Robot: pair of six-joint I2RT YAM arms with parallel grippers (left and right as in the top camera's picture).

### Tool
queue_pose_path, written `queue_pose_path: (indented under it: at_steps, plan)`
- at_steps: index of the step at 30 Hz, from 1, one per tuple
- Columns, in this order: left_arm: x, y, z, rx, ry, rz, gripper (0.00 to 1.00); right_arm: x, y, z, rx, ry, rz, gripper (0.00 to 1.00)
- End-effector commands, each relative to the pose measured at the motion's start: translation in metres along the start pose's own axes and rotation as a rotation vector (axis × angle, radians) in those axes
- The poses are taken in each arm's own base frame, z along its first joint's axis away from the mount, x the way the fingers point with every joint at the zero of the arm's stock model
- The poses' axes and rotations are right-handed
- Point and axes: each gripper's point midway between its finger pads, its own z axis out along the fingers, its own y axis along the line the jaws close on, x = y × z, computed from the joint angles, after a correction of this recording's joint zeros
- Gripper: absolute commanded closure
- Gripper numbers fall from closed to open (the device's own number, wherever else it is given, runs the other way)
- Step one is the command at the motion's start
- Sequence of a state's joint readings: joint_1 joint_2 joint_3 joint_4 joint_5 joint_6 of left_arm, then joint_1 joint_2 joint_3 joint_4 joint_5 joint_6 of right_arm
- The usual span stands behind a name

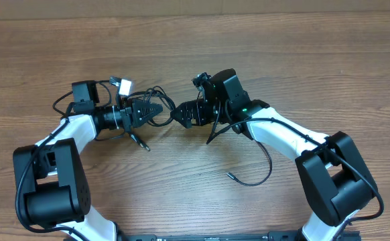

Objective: Untangle cables

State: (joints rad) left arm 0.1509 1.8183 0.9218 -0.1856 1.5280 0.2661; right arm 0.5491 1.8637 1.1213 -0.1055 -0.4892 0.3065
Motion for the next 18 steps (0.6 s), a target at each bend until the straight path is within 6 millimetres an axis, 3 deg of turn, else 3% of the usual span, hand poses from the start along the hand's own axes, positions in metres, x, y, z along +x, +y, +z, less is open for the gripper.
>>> queue_pose_path:
  at_steps: [1, 7, 15, 18]
  plan:
    - [0.005, -0.003, 0.005, 0.036, 0.006, 0.016, 0.96, -0.002, -0.002, 0.001, 0.031, -0.016, -0.005, 0.0]
    - [0.007, 0.004, 0.005, -0.007, 0.018, 0.018, 0.96, 0.005, 0.013, -0.009, -0.078, 0.053, 0.03, 0.0]
    - [0.005, 0.005, 0.006, -0.006, 0.017, 0.037, 0.96, -0.03, 0.042, -0.068, -0.328, 0.038, 0.06, 0.01]
    - [0.005, 0.004, 0.006, -0.002, 0.016, 0.037, 0.96, -0.034, 0.037, -0.072, -0.32, 0.022, 0.059, 0.01]
